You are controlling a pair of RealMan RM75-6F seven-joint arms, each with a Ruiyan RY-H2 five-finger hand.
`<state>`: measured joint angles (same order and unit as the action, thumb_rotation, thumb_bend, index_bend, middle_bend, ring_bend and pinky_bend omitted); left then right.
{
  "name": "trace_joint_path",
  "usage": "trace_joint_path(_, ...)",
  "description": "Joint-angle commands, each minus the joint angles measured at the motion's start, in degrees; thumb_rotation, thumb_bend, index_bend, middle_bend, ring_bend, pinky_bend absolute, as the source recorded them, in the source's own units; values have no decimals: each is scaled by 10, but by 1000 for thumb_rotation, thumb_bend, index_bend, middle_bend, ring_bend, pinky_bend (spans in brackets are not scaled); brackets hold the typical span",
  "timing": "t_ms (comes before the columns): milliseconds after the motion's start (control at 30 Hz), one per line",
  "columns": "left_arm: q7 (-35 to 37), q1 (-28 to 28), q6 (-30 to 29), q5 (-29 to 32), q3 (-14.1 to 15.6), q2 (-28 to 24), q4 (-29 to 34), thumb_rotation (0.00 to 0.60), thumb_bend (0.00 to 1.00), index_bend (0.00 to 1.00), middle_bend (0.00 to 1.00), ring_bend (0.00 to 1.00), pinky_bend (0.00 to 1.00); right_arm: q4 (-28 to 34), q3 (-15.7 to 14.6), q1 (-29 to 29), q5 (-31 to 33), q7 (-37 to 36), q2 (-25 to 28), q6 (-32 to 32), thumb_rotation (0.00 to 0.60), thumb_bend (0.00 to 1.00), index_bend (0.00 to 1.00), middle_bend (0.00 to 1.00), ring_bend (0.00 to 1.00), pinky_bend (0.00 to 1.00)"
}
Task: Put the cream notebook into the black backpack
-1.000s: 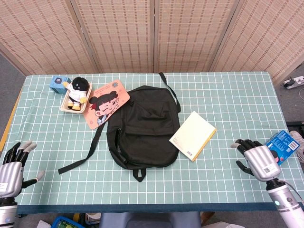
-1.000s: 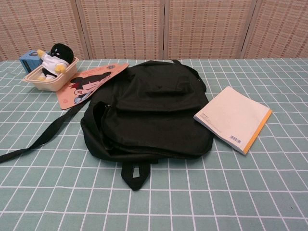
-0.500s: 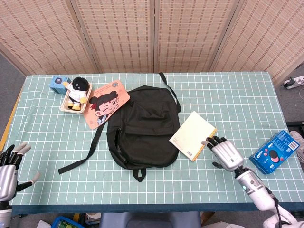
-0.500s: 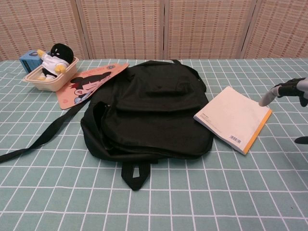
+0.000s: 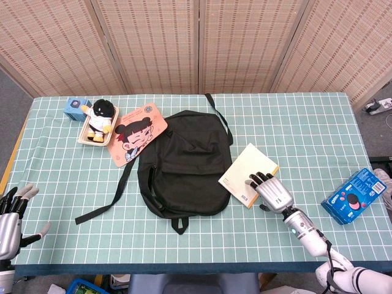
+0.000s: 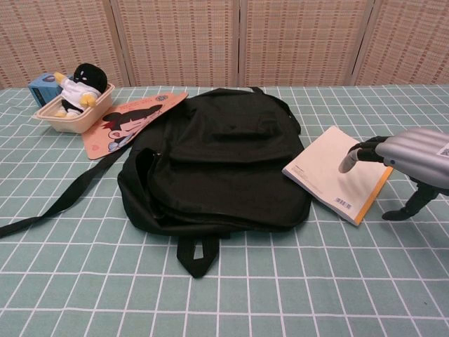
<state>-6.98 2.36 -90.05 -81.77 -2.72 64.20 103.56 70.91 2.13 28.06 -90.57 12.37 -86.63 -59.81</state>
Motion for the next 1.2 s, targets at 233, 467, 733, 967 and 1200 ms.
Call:
trace_joint_path(233,-1,-2,4,2,-1,1,0,600,220,216,125,12,68,-50,-4,14,0,-19,-31,1,600,87,249,208,179,335)
trace_joint_path(467,-1,-3,8,4,-3,1,1,600,220,216,122,12,68,-77,-8,21,1,-25,-48,1,600,87,249,208,179,335)
trace_joint_path(733,1,-5,10,4,-4,0,0,600,220,216,121,13,68,-108,-9,27,-2,-34,-68,-10,600,87,249,208,179,335)
trace_joint_path(967,3,-6,13,4,-3,0,0,600,220,216,121,12,68,-137,-13,27,-9,-48,-88,-27,600,100,249,208,179,335)
trace_joint_path(1200,5,-7,14,3,-5,-3,4,600,220,216,120,12,68,-154,-15,28,-12,-65,-96,-39,600,129,249,208,179,335)
